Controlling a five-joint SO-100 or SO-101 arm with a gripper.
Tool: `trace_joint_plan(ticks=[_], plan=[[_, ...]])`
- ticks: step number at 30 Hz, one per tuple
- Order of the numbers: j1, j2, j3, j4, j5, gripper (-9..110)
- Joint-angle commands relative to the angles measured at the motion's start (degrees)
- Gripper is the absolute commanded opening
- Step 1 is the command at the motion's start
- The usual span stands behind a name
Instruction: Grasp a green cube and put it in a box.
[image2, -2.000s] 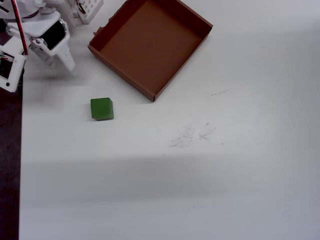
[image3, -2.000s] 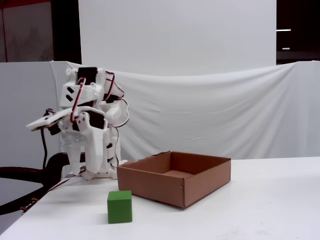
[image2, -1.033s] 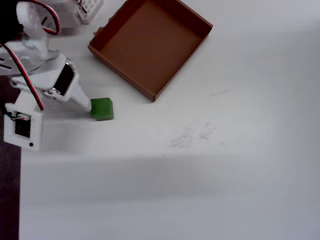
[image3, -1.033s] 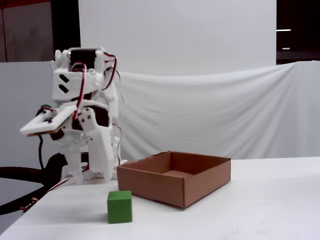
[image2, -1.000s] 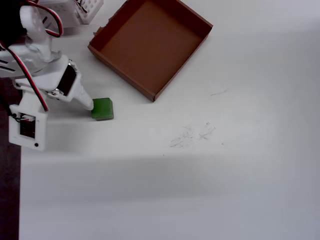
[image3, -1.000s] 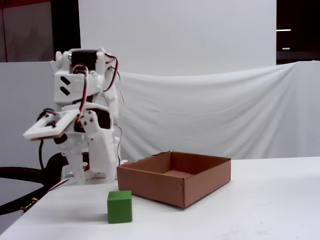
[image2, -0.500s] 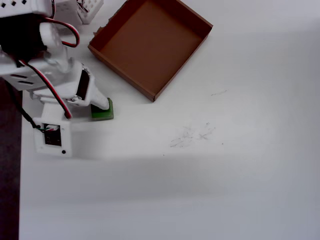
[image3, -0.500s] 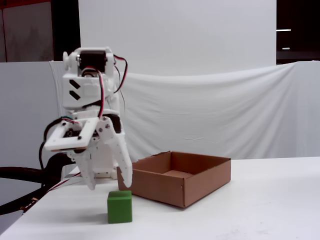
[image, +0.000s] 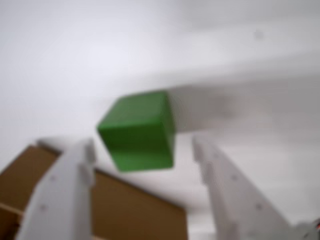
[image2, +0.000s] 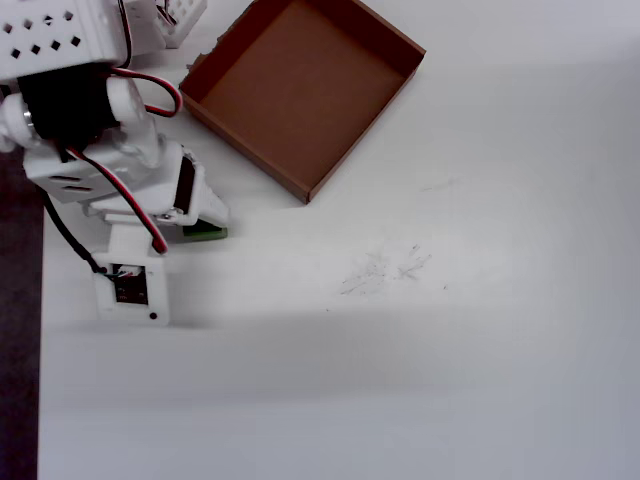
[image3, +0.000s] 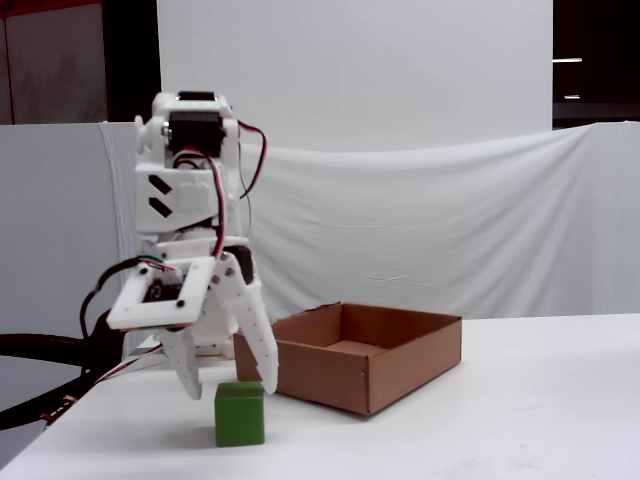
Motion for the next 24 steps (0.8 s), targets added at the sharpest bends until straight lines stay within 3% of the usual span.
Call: trace_joint_plan(ticks=[1,24], plan=[[-0.79,0.00,-3.34,-0.53,-0.97,28],[-3.16,-2.46,-1.23,-2.20,-0.70,27]])
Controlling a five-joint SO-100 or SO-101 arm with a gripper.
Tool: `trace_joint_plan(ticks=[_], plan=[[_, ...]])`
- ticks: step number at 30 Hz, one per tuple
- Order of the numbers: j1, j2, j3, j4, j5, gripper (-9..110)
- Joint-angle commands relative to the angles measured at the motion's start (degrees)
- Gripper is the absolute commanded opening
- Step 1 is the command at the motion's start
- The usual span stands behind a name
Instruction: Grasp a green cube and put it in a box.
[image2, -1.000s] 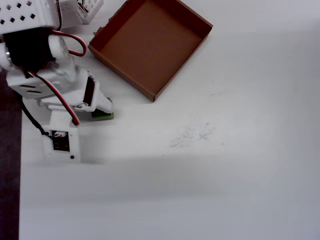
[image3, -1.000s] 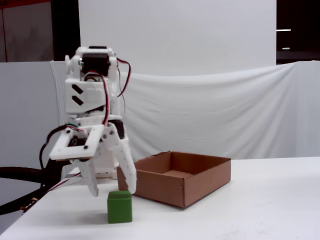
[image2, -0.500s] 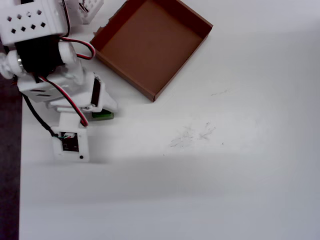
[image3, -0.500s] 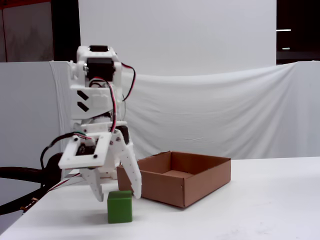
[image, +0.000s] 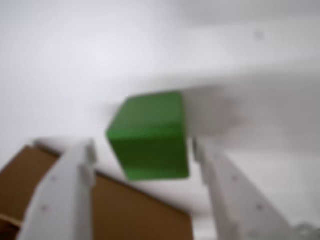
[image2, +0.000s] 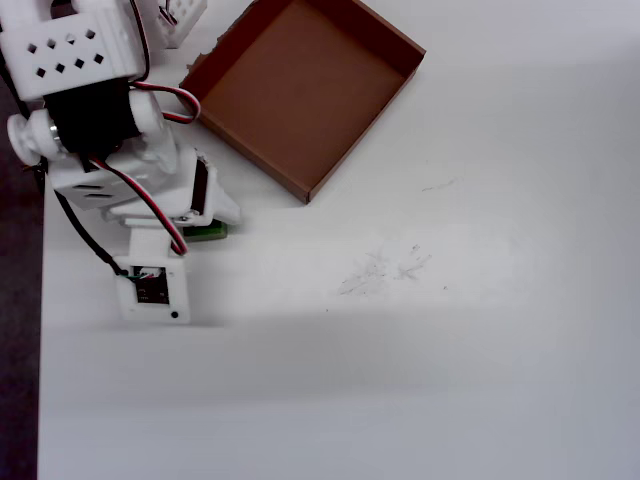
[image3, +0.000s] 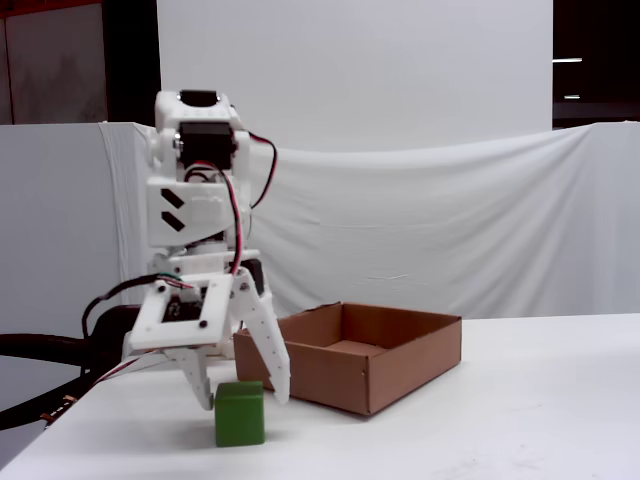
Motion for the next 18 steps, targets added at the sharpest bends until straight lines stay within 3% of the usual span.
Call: trace_joint_plan(ticks=[1,18], plan=[[-0.70,0.79,-0.62,-0.79,-0.70,27],[-1.32,1.14,2.55,-2.81,-0.88,19]])
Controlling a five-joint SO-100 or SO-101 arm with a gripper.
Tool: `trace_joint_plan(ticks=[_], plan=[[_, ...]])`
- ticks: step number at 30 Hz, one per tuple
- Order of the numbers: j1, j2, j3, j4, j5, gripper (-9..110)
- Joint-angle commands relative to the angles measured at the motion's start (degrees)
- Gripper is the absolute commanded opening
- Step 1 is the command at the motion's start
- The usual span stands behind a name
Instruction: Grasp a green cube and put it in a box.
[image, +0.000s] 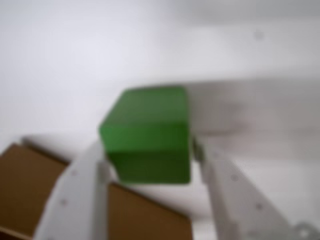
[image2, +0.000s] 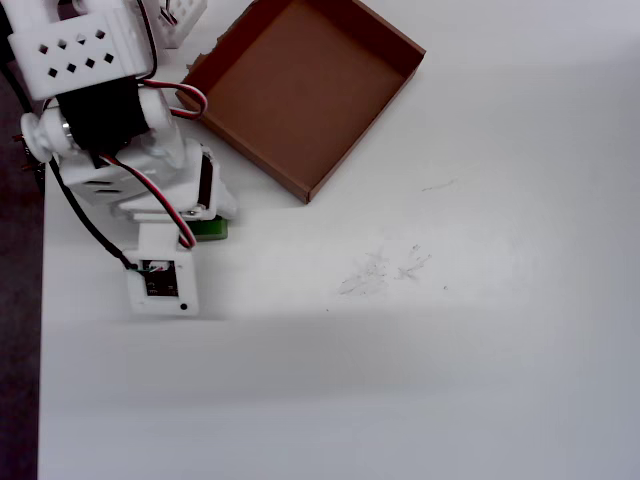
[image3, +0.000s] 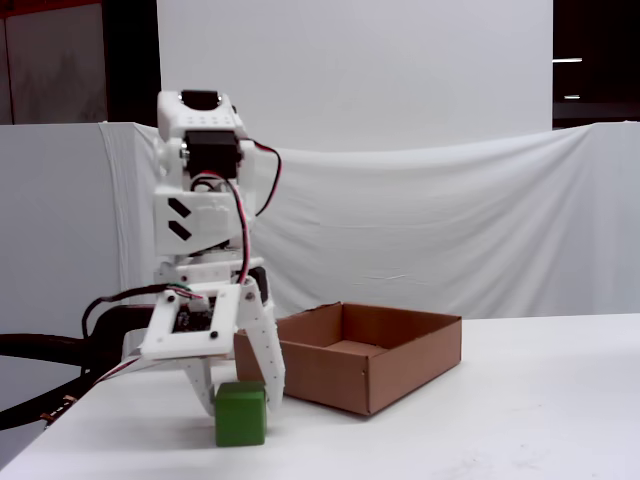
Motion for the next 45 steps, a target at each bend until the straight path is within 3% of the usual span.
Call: trace_joint_plan(ticks=[1,14,24,31,45], plan=[[-0.35,1.05,-0.18,-0.62,-0.88,19],[0.62,4.48,-0.09,-0.62,-0.53,14],[-0.88,13.27,-8.17,10.37,-0.35,13],[-12.22,20.65,-10.37,15.03,-0.09,13],[-36.47,23.73,-0.79,11.69,7.56,13]])
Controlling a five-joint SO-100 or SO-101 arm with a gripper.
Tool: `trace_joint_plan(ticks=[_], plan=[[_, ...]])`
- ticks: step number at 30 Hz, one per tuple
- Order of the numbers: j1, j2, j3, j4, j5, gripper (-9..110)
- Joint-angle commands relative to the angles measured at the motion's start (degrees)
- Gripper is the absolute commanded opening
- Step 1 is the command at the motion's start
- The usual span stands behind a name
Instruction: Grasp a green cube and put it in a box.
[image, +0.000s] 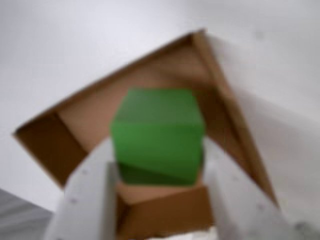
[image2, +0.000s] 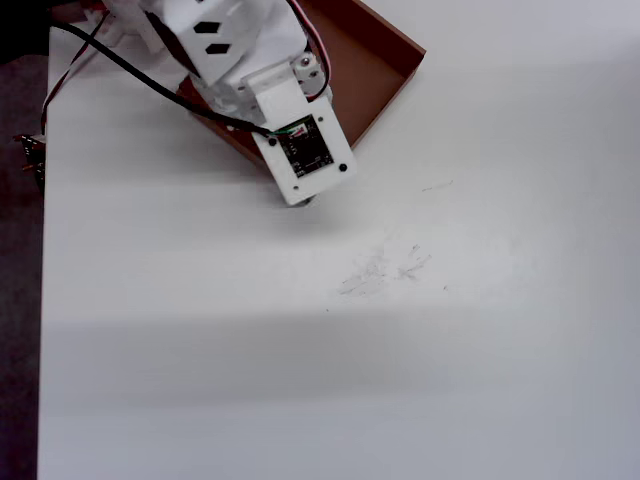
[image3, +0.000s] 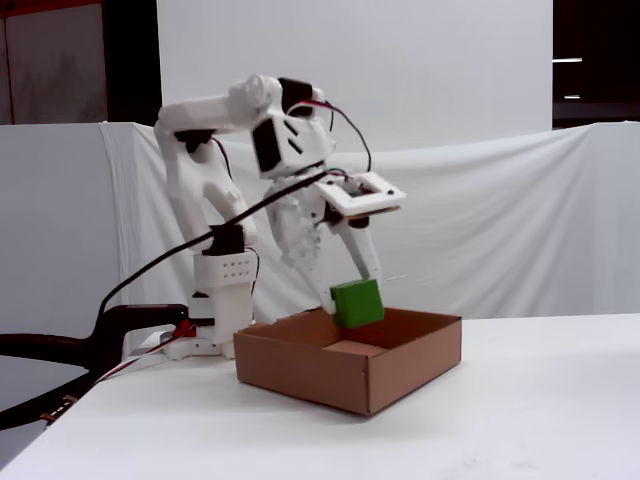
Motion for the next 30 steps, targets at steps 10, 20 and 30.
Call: trace_joint_plan(ticks=[10,20,30], plan=[[-10.20,-3.96,3.96,-6.06,4.04,13],[-12.57,-11.16,9.49,-15.29,4.31,13],[-13.45,-12.92,9.84,-16.61,4.57,13]])
